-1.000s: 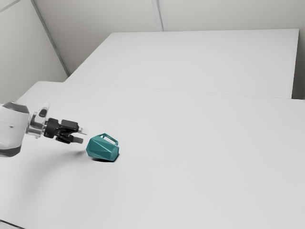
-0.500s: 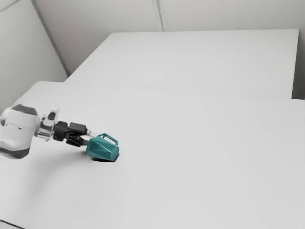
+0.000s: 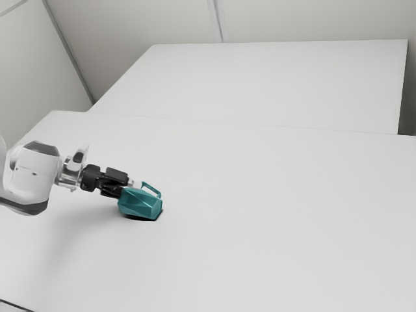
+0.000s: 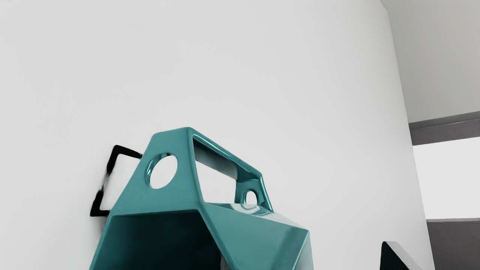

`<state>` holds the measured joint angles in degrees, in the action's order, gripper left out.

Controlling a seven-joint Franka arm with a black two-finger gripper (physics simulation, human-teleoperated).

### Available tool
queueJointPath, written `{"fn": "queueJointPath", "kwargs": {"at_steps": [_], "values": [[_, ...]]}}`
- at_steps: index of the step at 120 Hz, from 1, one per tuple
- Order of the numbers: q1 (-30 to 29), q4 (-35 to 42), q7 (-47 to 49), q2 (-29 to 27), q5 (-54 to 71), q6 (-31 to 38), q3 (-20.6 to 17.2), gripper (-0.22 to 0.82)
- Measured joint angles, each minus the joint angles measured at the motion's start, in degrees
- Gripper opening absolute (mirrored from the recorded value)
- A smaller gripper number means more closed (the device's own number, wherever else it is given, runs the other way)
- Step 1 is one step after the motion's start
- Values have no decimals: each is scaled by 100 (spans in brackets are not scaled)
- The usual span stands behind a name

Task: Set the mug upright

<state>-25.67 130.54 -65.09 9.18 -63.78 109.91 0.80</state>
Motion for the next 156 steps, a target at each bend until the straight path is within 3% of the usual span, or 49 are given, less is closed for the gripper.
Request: {"fn": "queueJointPath", "kwargs": {"at_steps": [31, 51, 92, 122, 156], "values": [[-1, 0, 13, 0, -6, 9, -1, 1], [2, -3, 37, -19, 2, 69, -104, -11], [53, -416, 249, -318, 484, 325, -570, -16], [64, -1095, 1025, -464, 2126, 385, -1059, -17], [245, -1277, 2373, -655, 4091, 459, -1404, -17]]}}
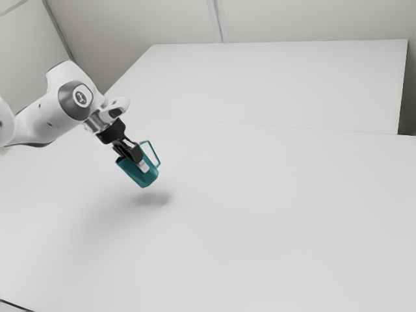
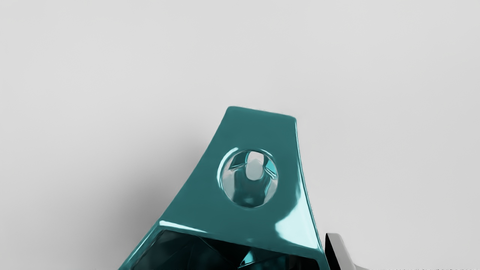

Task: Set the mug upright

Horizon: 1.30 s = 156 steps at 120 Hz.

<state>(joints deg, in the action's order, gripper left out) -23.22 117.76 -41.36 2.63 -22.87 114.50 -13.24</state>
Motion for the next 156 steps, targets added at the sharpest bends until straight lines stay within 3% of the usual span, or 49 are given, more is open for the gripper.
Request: {"fn": "queueJointPath", "kwargs": {"at_steps": [31, 48, 64, 119, 156], "values": [[533, 3, 1131, -52, 749, 236, -19, -17], [1484, 13, 1622, -86, 910, 332, 696, -17], [1825, 67, 2107, -163, 1292, 431, 866, -17], [2136, 723, 3775, -360, 2295, 710, 762, -17], [1976, 1019, 4812, -294, 2684, 842, 550, -17]]}}
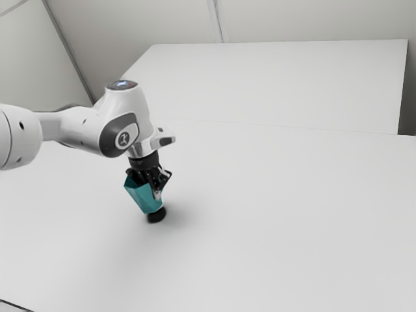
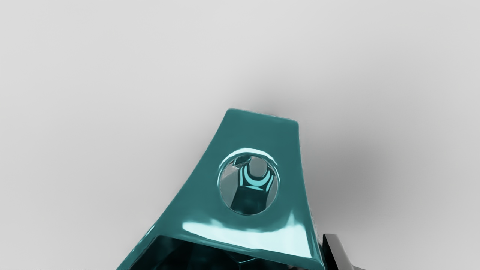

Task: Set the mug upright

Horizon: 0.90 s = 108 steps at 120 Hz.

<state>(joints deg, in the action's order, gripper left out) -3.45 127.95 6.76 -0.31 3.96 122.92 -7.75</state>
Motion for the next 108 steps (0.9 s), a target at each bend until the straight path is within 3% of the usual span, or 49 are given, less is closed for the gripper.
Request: {"fn": "queueJointPath", "kwargs": {"at_steps": [40, 59, 71, 87, 108], "values": [[8, 126, 863, 219, 295, 254, 31, -17], [-87, 171, 1086, 232, 259, 326, 15, 18], [-116, 148, 1193, 150, 245, 337, 11, 34], [-137, -277, 1247, -24, 195, 51, 4, 46], [-106, -1220, 1028, -74, 31, -816, 38, 54]]}}
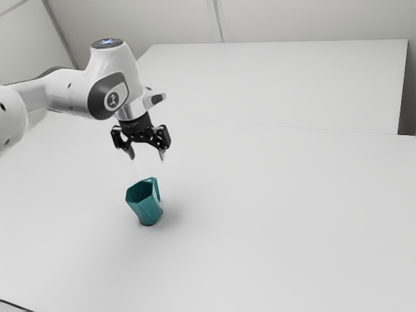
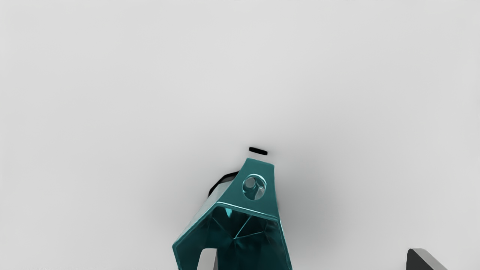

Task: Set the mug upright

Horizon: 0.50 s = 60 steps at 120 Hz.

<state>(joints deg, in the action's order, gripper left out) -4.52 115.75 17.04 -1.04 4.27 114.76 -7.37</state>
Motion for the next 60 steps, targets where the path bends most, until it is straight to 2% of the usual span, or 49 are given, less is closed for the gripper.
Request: {"fn": "queueJointPath", "kwargs": {"at_steps": [60], "values": [[97, -2062, -687, 2, -39, -2093, 54, 60]]}}
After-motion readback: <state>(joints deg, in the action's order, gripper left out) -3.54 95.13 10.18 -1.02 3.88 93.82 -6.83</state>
